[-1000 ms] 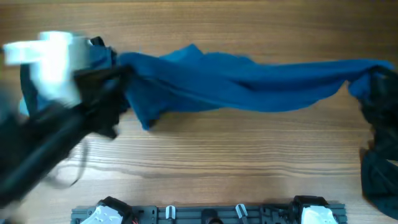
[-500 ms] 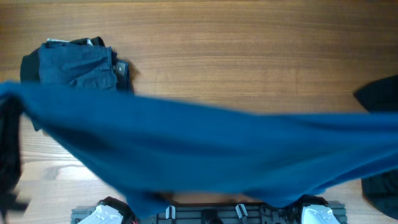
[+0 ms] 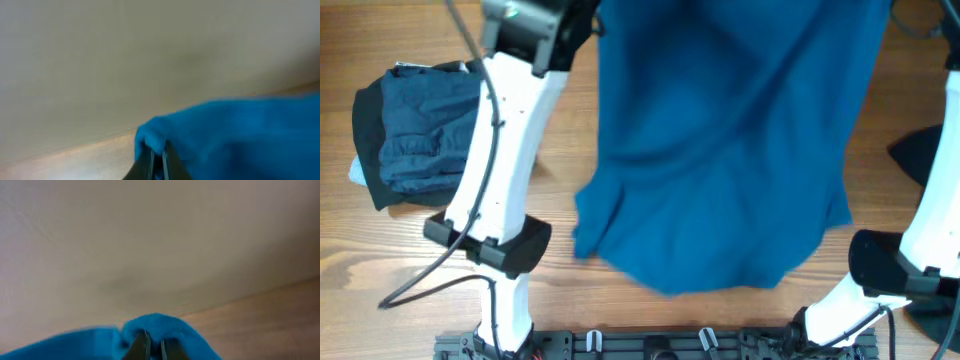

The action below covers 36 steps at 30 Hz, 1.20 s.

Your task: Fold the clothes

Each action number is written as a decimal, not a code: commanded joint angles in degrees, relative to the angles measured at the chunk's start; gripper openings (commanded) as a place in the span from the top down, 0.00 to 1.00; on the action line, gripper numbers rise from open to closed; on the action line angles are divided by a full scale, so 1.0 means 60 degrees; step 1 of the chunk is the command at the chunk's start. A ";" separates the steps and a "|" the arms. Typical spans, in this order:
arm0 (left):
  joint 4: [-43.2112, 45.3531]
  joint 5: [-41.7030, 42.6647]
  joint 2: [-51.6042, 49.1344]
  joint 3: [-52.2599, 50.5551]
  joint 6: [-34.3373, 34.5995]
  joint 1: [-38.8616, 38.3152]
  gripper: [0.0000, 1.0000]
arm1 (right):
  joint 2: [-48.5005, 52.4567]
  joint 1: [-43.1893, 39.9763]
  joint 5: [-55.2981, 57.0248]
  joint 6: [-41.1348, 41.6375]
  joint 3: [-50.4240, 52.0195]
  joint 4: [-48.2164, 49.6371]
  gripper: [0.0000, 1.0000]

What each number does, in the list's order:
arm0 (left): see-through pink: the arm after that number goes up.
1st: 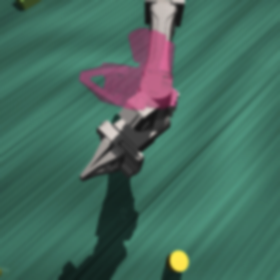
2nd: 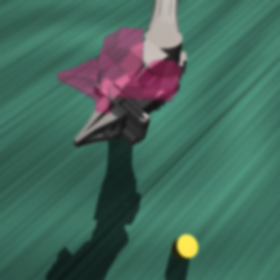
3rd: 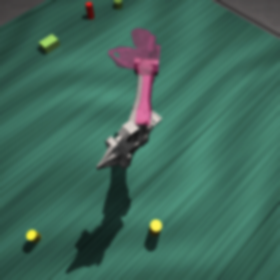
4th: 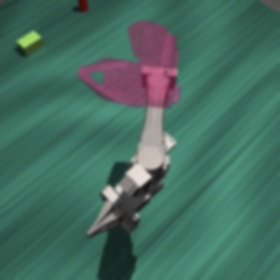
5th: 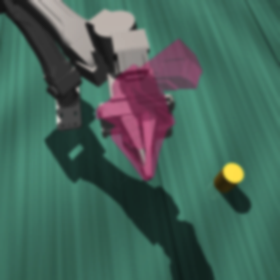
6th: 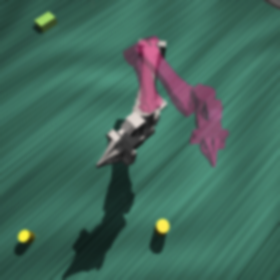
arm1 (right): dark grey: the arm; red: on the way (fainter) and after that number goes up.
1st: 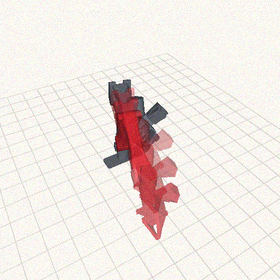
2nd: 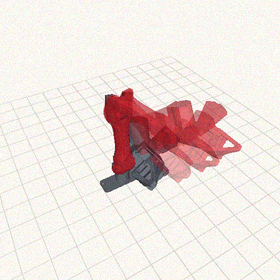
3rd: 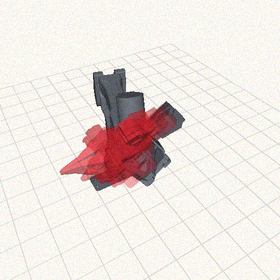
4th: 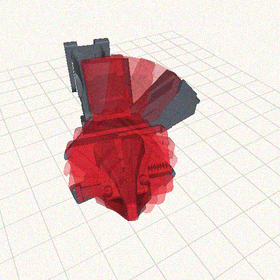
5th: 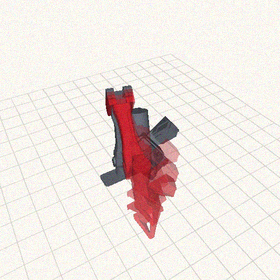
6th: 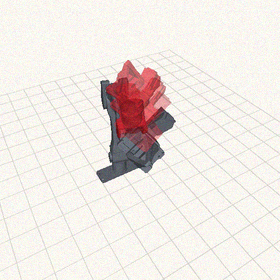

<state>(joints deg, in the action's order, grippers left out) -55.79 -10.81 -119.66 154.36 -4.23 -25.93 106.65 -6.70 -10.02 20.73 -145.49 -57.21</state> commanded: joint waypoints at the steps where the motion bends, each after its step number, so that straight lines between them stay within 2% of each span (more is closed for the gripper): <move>1: 0.2011 -0.0896 0.1650 0.1333 -0.2102 -0.0546 0.96 | -0.1268 -0.1650 -0.1392 0.0324 -0.1049 0.0798 0.96; 3: 0.2310 -0.1086 0.2047 0.1530 -0.2481 -0.0688 0.96 | -0.1625 -0.2415 -0.1759 0.0331 -0.1129 0.0714 0.96; 6: 0.1282 -0.1115 0.2437 0.1526 -0.2324 -0.0703 0.96 | -0.1902 -0.3020 -0.1909 0.0036 -0.1129 0.0007 0.96; 10: -0.2167 -0.1432 0.2284 0.1508 -0.1177 -0.0674 0.96 | -0.1679 -0.3009 -0.1978 -0.1432 -0.0965 -0.2718 0.96; 11: -0.2659 -0.1428 0.2200 0.1504 -0.1002 -0.0674 0.96 | -0.1570 -0.3009 -0.1923 -0.1698 -0.0831 -0.3271 0.96; 14: -0.5227 -0.1417 0.1494 0.1504 -0.0390 -0.0623 0.96 | -0.1129 -0.3005 -0.1763 -0.2514 -0.0113 -0.5129 0.95; 16: -0.6721 -0.1381 0.0667 0.1472 0.0674 -0.0477 0.96 | -0.1005 -0.3002 -0.1800 -0.3038 0.0834 -0.5701 0.95; 20: -0.6575 -0.1362 0.0448 0.1472 0.0776 -0.0452 0.96 | -0.1209 -0.3002 -0.2095 -0.3177 0.0998 -0.5461 0.96; 23: -0.6273 -0.1392 0.1188 0.1472 0.0641 -0.0452 0.96 | -0.1963 -0.3002 -0.2182 -0.2823 0.0969 -0.5093 0.96; 28: -0.5905 -0.1351 0.3665 0.1472 0.0495 -0.0572 0.96 | -0.4422 -0.3005 -0.2069 -0.1213 0.0973 -0.4419 0.96; 32: -0.5803 -0.1351 0.5847 0.1472 0.0495 -0.0849 0.96 | -0.6543 -0.3005 -0.1297 -0.0208 0.0973 -0.3821 0.96; 36: -0.5603 -0.1348 0.7468 0.1472 0.0495 -0.0849 0.96 | -0.7388 -0.3005 -0.0718 0.0076 0.0834 -0.3701 0.96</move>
<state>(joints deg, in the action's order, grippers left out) -90.30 -18.15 -79.75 163.06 -1.78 -30.76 63.22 -24.80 -18.94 17.72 -140.42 -79.88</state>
